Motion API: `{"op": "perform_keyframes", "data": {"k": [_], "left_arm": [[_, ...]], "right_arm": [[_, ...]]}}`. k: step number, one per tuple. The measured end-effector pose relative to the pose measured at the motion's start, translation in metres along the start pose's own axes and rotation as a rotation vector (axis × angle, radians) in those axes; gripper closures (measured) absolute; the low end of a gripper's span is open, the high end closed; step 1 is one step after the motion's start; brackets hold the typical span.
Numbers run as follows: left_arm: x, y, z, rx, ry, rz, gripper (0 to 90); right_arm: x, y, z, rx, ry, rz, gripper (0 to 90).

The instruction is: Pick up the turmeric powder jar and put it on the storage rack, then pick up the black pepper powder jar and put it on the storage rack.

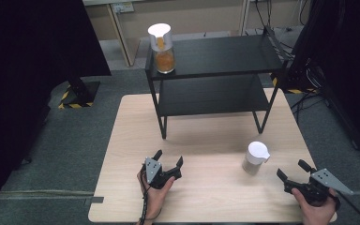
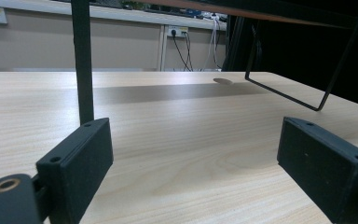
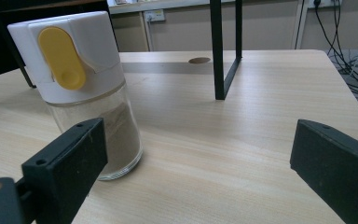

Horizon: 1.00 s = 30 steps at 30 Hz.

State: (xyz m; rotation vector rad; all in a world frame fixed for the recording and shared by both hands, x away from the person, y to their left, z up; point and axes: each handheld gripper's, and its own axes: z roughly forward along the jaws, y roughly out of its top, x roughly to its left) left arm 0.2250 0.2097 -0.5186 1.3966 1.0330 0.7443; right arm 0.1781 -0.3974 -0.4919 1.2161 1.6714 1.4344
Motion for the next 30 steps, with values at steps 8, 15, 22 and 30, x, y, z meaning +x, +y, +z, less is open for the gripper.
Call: {"op": "perform_keyframes", "data": {"k": [8,15,22,30], "left_arm": [[0.0004,-0.0007,-0.0007,-0.004,-0.001,0.000,9.9],[0.0004,0.0000,0.0000,0.000,0.001,0.000,9.8],[0.0004,-0.0007,-0.0009,-0.005,0.004,-0.004,9.8],[0.0005,-0.0005,-0.0005,-0.005,0.011,-0.004,9.6]], "right_arm": [[0.0007,0.0014,0.0009,0.008,-0.001,-0.005,4.2],[0.0012,0.0019,0.0016,0.011,0.004,-0.016,4.2],[0.0030,0.0005,0.0013,0.003,0.005,-0.031,4.2],[0.0029,0.0008,0.0003,-0.018,0.025,-0.025,4.3]]}}
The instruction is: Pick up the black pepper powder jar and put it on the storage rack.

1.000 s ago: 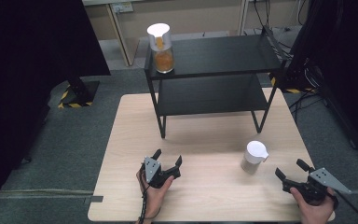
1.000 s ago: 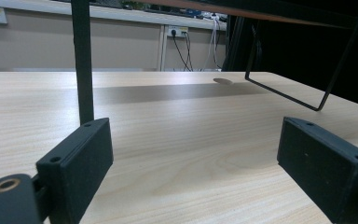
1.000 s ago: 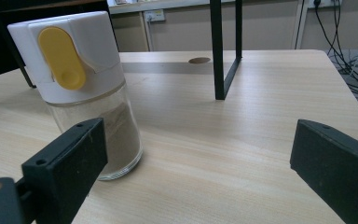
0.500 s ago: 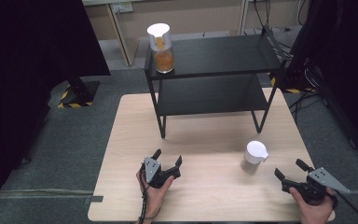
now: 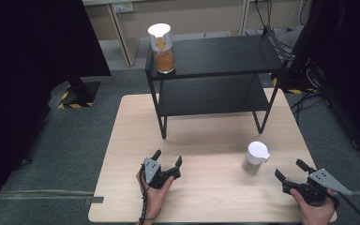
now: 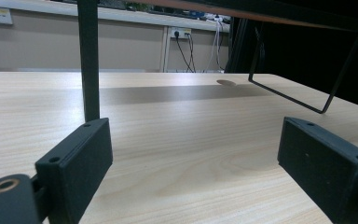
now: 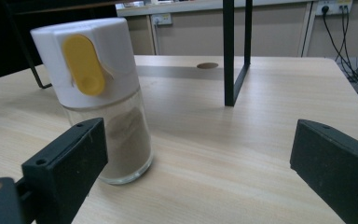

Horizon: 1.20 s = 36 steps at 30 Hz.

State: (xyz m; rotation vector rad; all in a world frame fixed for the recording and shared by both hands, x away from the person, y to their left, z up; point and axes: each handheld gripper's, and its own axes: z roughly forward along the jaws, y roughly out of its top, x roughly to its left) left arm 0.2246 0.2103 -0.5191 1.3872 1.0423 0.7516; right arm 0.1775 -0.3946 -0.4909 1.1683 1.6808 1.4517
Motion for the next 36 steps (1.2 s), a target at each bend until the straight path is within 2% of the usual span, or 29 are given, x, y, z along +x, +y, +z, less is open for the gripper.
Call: {"op": "perform_keyframes", "data": {"k": [8,15,23,33,36], "left_arm": [[0.002,0.001,0.001,0.003,-0.001,-0.005,9.6],[0.002,0.001,0.001,0.003,-0.001,-0.003,9.5],[0.001,0.001,0.001,0.001,0.004,-0.001,9.5],[0.001,0.001,0.001,0.005,-0.002,0.004,9.4],[0.001,0.001,0.001,0.003,-0.001,0.007,9.4]], "right_arm": [[0.004,0.004,-0.005,-0.043,0.042,-0.004,4.3],[0.008,0.009,0.001,-0.052,0.101,-0.012,4.5],[0.010,0.023,0.017,-0.041,0.165,-0.050,5.4],[0.013,0.037,0.047,-0.008,0.203,-0.093,8.2],[0.014,0.038,0.054,-0.008,0.208,-0.102,11.4]]}}
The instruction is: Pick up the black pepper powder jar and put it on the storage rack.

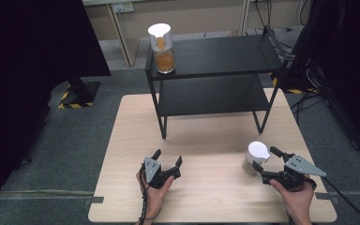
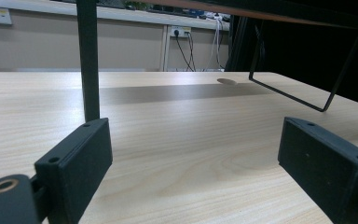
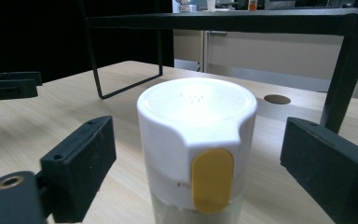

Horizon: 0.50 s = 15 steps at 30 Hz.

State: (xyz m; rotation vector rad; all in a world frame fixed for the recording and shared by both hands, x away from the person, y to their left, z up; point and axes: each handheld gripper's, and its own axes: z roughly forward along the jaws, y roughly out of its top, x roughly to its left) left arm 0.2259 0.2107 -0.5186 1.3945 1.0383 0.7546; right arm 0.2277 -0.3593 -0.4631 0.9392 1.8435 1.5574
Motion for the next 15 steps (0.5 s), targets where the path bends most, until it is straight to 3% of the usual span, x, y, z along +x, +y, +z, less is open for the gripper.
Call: {"op": "perform_keyframes", "data": {"k": [15], "left_arm": [[0.000,0.000,0.000,0.001,0.000,0.001,9.4]], "right_arm": [[0.001,0.000,0.015,0.019,-0.003,-0.029,24.3]]}}
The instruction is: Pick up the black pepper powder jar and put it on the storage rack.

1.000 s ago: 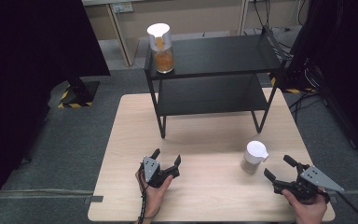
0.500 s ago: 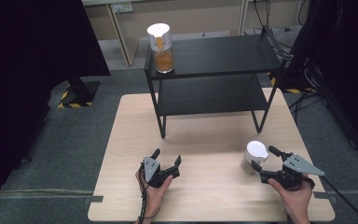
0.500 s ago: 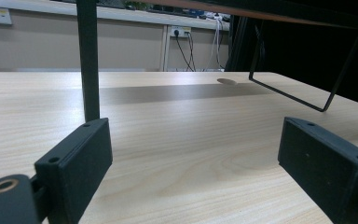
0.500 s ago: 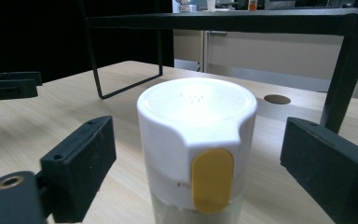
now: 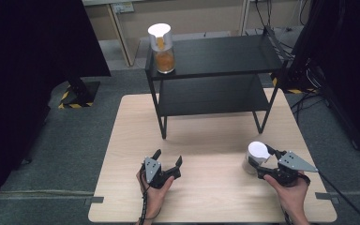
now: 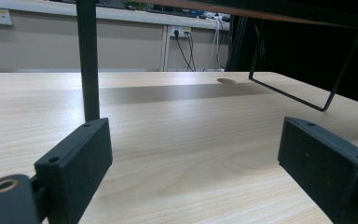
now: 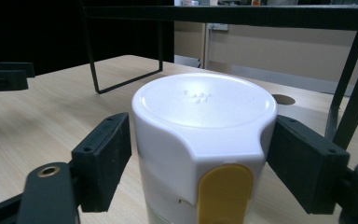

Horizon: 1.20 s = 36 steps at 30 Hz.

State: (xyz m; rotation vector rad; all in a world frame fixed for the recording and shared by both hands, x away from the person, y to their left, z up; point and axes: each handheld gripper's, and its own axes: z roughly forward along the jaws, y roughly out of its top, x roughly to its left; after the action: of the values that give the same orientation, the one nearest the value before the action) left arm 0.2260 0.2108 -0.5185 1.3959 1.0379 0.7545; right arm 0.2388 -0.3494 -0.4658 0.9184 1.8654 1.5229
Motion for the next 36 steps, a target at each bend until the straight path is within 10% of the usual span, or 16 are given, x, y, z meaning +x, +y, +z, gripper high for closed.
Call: {"op": "perform_keyframes", "data": {"k": [24,36], "left_arm": [[0.000,0.001,0.000,0.003,-0.002,0.005,9.4],[0.000,0.000,0.000,0.002,-0.002,0.007,9.4]], "right_arm": [[0.011,0.006,0.004,0.019,-0.039,0.001,30.7],[0.012,0.024,-0.002,-0.055,-0.046,0.000,30.7]]}}
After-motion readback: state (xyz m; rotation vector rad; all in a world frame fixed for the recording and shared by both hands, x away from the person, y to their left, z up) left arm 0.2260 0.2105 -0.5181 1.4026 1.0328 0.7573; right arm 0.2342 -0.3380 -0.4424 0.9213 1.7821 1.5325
